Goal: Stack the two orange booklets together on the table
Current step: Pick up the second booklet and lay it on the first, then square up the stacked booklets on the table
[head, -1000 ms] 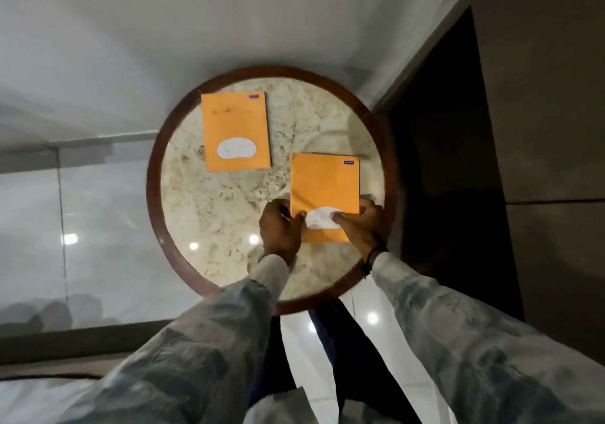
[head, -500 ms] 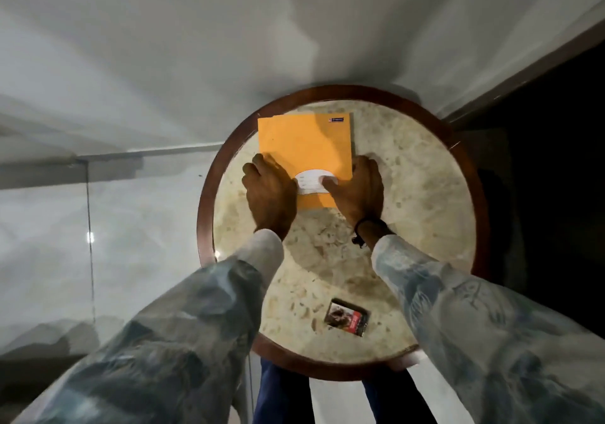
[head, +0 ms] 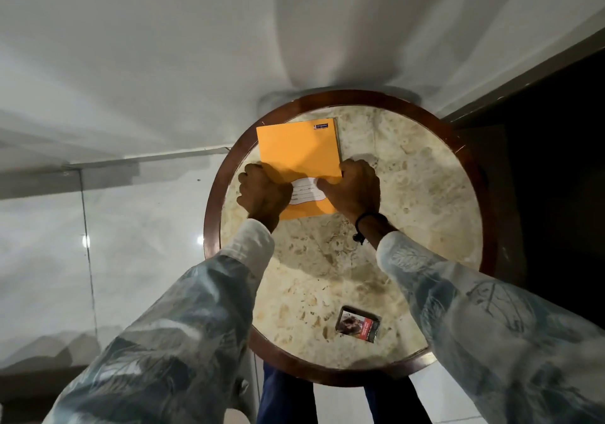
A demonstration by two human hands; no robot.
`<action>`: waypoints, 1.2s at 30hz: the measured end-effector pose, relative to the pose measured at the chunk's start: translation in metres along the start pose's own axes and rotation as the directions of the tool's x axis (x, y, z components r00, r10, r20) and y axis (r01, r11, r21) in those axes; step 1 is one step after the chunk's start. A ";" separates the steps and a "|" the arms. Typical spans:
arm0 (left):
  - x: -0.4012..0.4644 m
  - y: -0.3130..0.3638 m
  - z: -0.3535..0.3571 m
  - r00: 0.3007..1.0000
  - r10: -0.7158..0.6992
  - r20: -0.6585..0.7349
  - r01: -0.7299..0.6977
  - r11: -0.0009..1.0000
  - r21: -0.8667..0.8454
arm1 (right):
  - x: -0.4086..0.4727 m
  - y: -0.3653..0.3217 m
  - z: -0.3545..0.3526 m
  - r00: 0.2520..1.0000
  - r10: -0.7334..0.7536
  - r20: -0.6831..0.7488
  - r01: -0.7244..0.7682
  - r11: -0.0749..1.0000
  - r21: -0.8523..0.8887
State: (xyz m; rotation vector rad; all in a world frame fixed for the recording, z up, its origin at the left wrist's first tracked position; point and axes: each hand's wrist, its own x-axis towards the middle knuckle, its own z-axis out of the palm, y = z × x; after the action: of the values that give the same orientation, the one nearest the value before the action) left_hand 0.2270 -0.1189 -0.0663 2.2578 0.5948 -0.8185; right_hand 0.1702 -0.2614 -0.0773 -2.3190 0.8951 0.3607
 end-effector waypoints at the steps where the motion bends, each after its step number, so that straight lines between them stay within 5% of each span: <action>1: 0.002 0.000 -0.003 0.999 0.003 0.035 -0.001 0.998 -0.065 | 0.004 0.000 -0.002 1.000 0.029 -0.001 -0.029 0.999 0.026; 4: 0.006 -0.001 -0.011 0.991 0.080 0.107 -0.059 0.980 -0.188 | 0.018 0.004 -0.011 0.988 0.146 0.053 -0.153 0.973 0.175; 9: -0.003 -0.010 -0.015 0.894 0.442 0.075 -0.418 0.882 -0.217 | 0.034 0.000 -0.032 0.955 0.171 0.244 -0.274 0.827 0.491; 11: -0.013 -0.013 -0.013 0.828 0.560 0.006 -0.548 0.813 -0.197 | 0.028 -0.005 -0.036 0.982 0.110 0.154 -0.177 0.824 0.538; 14: -0.030 -0.020 -0.007 0.755 0.630 -0.183 -0.655 0.740 -0.155 | -0.005 -0.004 -0.036 0.967 -0.103 -0.234 0.211 0.838 0.503; 18: -0.054 -0.035 0.012 0.785 0.561 -0.263 -0.602 0.791 -0.108 | -0.044 0.014 -0.024 0.880 -0.217 -0.423 0.371 0.869 0.326; 24: -0.042 -0.028 0.009 0.820 0.511 -0.258 -0.557 0.817 -0.152 | -0.028 0.007 -0.034 0.966 -0.133 -0.221 0.203 0.921 0.333; 28: -0.018 -0.014 0.009 0.906 0.377 -0.191 -0.388 0.921 -0.024 | 0.003 -0.003 -0.030 0.998 0.008 -0.055 0.004 0.978 0.208; 33: -0.008 -0.009 0.012 0.943 0.287 -0.171 -0.261 0.952 0.159 | 0.021 -0.005 -0.024 0.998 0.030 -0.058 -0.024 0.995 0.100; 36: -0.011 -0.009 0.016 0.869 0.457 -0.190 -0.369 0.854 0.367 | 0.005 0.009 -0.030 0.993 -0.002 -0.115 0.013 0.995 0.098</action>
State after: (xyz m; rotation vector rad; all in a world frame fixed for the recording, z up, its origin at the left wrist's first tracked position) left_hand 0.2077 -0.1264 -0.0715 2.6874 0.0668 -0.4062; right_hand 0.1686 -0.2882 -0.0598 -2.2695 0.9375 0.1776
